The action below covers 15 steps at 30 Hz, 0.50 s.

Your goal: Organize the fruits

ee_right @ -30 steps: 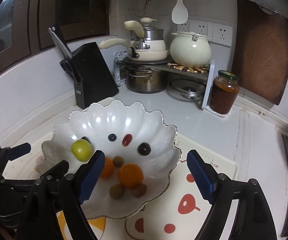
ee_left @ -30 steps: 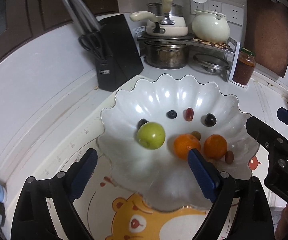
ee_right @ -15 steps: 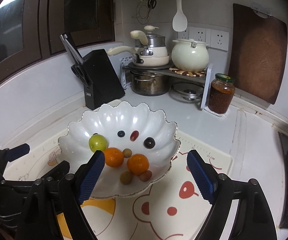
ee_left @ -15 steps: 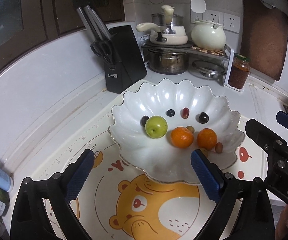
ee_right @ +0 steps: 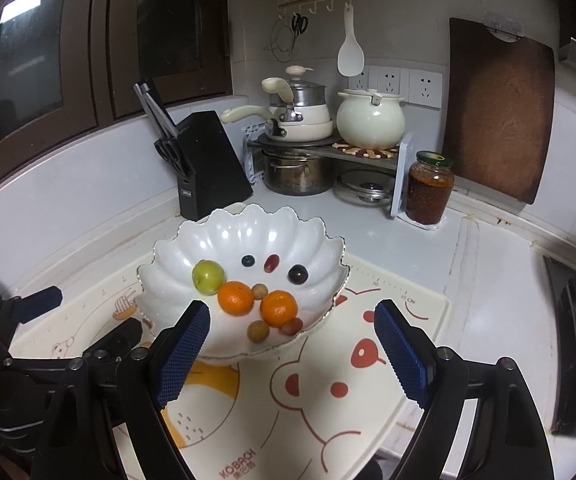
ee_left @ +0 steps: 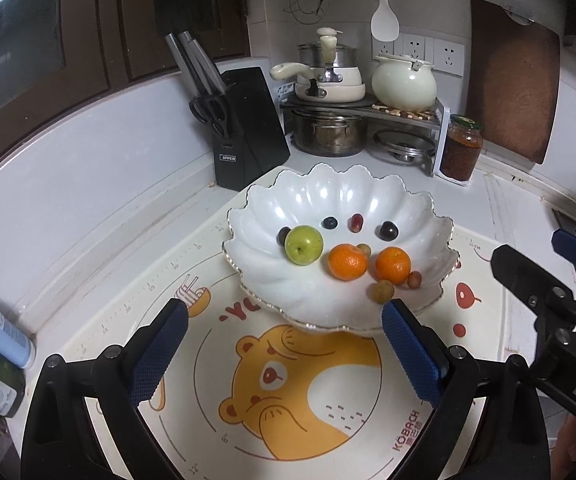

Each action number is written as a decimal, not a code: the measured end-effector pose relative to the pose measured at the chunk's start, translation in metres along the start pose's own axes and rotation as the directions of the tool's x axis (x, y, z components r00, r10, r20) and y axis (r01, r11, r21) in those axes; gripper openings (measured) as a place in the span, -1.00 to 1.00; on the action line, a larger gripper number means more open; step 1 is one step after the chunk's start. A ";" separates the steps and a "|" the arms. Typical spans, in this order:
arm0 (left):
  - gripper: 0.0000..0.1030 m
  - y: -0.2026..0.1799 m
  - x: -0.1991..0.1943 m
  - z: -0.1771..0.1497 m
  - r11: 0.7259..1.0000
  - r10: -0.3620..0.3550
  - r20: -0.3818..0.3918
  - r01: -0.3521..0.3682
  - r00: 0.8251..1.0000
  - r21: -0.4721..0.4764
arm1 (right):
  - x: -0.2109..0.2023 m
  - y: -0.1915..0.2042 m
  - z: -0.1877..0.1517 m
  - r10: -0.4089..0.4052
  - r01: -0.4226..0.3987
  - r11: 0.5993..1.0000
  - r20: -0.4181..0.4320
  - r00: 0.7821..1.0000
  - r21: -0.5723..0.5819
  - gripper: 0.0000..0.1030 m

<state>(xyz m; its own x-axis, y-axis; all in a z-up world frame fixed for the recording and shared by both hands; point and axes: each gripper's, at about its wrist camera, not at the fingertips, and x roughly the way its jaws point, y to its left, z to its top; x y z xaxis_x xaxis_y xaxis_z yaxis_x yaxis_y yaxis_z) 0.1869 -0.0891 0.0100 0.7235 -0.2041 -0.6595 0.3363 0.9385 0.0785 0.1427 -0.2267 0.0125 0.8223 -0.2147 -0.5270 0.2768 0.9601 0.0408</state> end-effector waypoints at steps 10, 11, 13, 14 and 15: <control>0.92 0.002 -0.019 -0.017 1.000 0.005 0.009 -0.005 1.000 -0.010 | -0.024 0.005 -0.014 -0.012 0.012 1.000 0.003 1.000 -0.005 0.65; 0.92 0.002 -0.022 -0.018 1.000 0.008 0.011 -0.008 1.000 -0.011 | -0.026 0.005 -0.015 -0.013 0.013 1.000 0.004 1.000 -0.006 0.65; 0.92 0.005 -0.025 -0.020 1.000 0.012 0.013 -0.012 1.000 -0.013 | -0.031 0.007 -0.017 -0.020 0.020 1.000 0.009 1.000 -0.009 0.65; 0.92 0.005 -0.027 -0.022 1.000 0.017 0.015 -0.016 1.000 -0.013 | -0.033 0.007 -0.019 -0.024 0.024 1.000 0.011 1.000 -0.009 0.65; 0.92 0.006 -0.028 -0.024 1.000 0.021 0.017 -0.021 1.000 -0.013 | -0.035 0.007 -0.020 -0.026 0.026 1.000 0.012 1.000 -0.010 0.65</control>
<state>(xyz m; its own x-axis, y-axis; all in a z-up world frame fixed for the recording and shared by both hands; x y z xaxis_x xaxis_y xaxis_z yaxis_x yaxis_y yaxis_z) 0.1540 -0.0715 0.0113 0.7403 -0.1890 -0.6452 0.3135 0.9460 0.0827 0.1062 -0.2086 0.0139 0.8205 -0.2417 -0.5180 0.2934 0.9558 0.0188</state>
